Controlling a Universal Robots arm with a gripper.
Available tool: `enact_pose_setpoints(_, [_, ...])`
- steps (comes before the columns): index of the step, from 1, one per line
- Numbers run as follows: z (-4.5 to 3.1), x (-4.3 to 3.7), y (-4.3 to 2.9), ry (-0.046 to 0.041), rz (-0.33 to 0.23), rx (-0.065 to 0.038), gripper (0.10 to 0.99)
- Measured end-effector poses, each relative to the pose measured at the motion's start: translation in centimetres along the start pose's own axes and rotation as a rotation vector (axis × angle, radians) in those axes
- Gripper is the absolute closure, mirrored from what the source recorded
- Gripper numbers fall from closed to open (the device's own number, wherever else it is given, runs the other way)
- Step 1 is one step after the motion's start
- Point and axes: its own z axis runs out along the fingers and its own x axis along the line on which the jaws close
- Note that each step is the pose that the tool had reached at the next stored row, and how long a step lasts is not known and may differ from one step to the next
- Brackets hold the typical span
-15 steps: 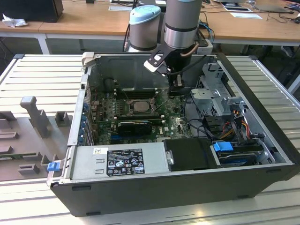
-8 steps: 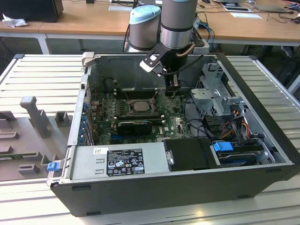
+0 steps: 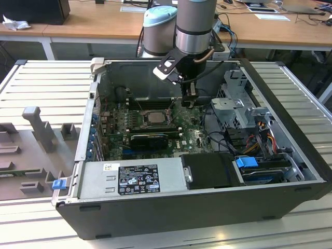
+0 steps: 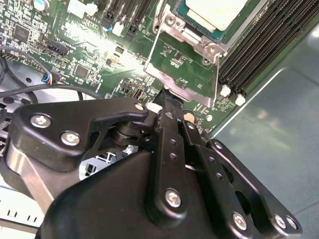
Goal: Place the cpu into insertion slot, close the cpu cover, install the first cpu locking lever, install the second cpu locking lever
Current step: 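Close the cpu cover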
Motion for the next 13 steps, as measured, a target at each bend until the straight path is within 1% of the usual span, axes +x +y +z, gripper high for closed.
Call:
enact_pose_setpoints(1, [0.00,0.00,-0.07,0.0000,0.000,0.000,0.980])
enact_pose_setpoints(3, [-0.03,0.01,-0.46,0.0000,0.000,0.000,0.980])
enact_pose_setpoints(13, [-0.10,0.02,-1.40,-0.0001,0.000,0.000,0.980])
